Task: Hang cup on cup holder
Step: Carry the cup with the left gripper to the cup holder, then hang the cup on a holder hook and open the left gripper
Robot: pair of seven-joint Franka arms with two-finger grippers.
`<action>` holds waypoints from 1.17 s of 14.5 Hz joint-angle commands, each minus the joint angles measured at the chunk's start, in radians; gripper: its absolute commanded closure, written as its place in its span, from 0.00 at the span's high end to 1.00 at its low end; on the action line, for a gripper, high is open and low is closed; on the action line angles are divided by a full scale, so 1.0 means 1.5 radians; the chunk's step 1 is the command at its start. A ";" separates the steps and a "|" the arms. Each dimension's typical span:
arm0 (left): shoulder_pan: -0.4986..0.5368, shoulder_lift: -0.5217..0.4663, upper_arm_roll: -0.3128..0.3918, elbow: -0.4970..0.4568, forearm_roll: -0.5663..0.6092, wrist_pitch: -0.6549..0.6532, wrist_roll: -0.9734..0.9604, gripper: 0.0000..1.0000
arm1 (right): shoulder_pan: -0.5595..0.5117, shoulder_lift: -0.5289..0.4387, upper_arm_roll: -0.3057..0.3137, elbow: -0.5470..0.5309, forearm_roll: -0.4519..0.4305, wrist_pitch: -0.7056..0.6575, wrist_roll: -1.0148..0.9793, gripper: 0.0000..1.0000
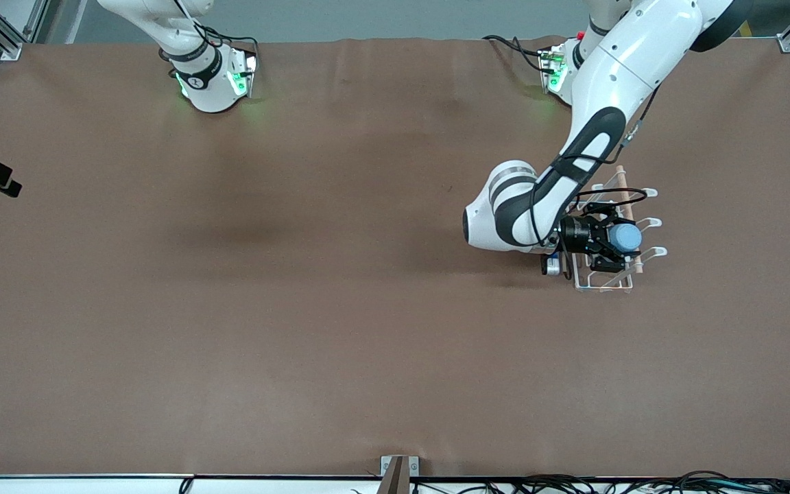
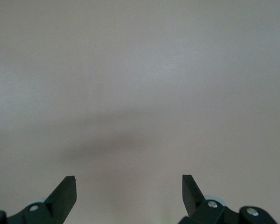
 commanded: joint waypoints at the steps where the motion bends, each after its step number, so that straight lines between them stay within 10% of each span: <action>1: -0.001 0.015 -0.001 0.010 0.012 -0.015 -0.014 0.35 | 0.002 -0.011 0.003 -0.005 0.005 0.001 0.003 1.00; 3: 0.000 0.012 -0.002 0.017 0.000 -0.019 -0.016 0.83 | 0.002 -0.011 0.003 -0.005 0.005 0.003 0.003 1.00; 5: 0.006 0.007 -0.003 0.023 -0.011 -0.023 -0.015 0.98 | 0.002 -0.011 0.003 -0.005 0.005 0.004 0.003 1.00; 17: 0.016 -0.068 -0.020 0.154 -0.108 -0.024 -0.062 0.97 | 0.002 -0.011 0.003 -0.005 0.005 0.001 0.005 1.00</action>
